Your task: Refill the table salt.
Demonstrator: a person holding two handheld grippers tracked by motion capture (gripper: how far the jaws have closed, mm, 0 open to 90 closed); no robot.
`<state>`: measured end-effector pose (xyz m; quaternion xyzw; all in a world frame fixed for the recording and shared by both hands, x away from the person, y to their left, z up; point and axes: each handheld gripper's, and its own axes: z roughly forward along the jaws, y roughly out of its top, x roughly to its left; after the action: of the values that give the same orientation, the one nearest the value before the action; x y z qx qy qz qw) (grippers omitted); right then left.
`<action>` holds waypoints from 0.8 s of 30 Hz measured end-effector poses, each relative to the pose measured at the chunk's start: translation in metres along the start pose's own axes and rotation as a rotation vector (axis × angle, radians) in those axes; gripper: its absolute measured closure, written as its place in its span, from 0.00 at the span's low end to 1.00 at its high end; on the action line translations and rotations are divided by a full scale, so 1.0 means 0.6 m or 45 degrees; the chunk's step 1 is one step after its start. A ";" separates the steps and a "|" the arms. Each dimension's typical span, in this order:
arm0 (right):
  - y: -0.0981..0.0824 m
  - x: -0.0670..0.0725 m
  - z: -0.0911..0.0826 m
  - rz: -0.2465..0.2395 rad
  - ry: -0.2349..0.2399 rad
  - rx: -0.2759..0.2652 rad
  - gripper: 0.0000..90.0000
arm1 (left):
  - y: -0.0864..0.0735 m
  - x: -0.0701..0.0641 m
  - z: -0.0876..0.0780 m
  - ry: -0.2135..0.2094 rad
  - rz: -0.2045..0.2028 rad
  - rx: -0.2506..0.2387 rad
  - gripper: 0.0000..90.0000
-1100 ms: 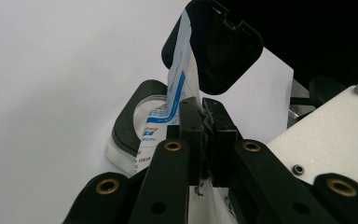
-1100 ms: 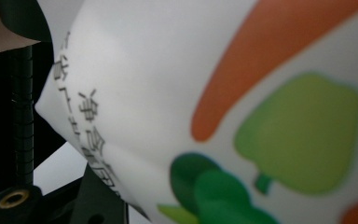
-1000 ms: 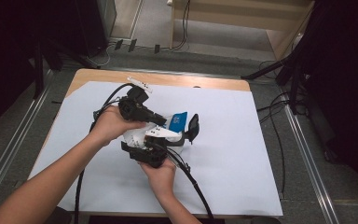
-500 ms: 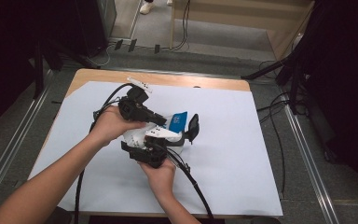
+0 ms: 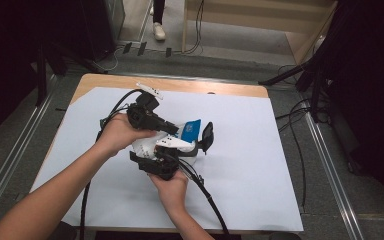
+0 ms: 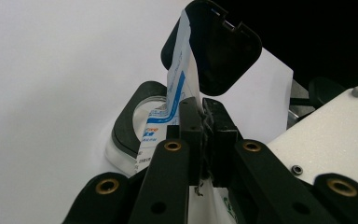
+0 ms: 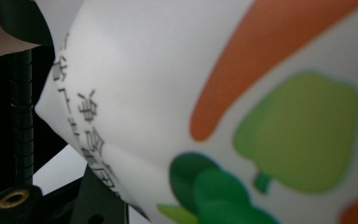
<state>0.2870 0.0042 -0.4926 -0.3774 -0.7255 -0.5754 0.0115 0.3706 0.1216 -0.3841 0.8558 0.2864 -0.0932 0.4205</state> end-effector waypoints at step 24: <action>0.000 0.002 0.001 0.038 0.018 -0.019 0.58 | 0.002 0.001 -0.004 0.003 -0.001 -0.005 0.98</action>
<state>0.2863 0.0055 -0.4923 -0.3842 -0.7153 -0.5833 0.0221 0.3715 0.1233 -0.3821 0.8550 0.2873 -0.0917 0.4219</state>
